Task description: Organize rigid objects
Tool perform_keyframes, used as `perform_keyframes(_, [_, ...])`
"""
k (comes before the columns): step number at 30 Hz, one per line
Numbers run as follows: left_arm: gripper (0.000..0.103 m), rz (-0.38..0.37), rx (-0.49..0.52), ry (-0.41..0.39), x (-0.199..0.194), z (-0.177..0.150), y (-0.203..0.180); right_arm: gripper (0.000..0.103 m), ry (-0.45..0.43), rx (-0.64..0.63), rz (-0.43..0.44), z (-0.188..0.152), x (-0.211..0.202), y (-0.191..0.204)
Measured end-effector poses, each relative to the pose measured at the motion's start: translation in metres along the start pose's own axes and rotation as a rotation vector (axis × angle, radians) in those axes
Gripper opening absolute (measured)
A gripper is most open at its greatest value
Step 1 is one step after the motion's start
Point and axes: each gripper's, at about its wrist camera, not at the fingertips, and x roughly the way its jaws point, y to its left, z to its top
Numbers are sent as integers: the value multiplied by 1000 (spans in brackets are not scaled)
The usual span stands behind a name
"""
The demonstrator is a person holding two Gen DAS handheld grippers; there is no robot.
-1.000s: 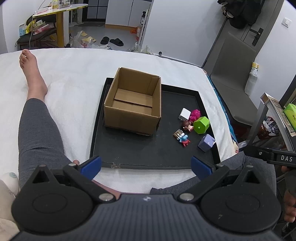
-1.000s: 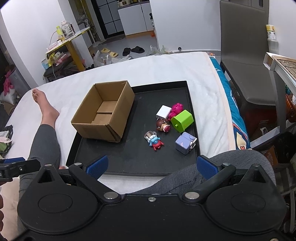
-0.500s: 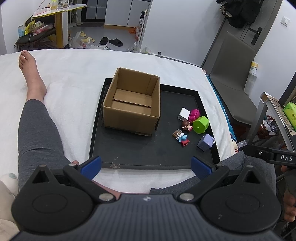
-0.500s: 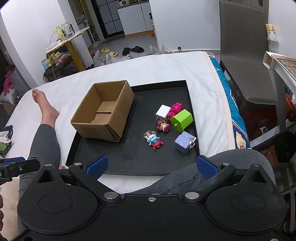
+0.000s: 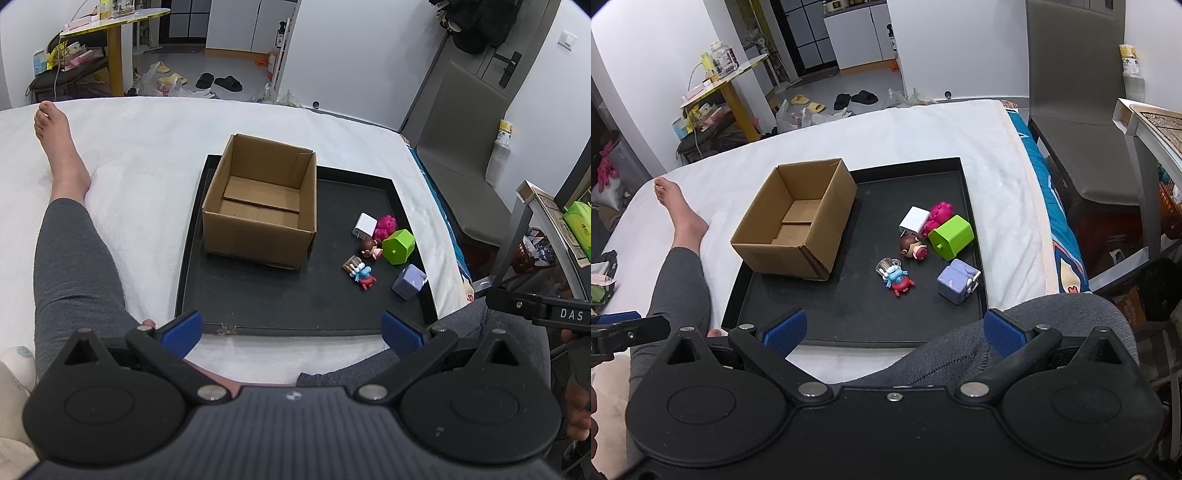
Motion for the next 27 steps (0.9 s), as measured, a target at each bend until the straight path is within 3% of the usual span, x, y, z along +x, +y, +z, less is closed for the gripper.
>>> perform_keyframes(14, [102,-6,-1,5,3,0,1,103,-2,1,-4,-2,1,1])
perform_keyframes(27, [102,19,-76,3,45,28,20,103,-5,88,18,6,28,-25])
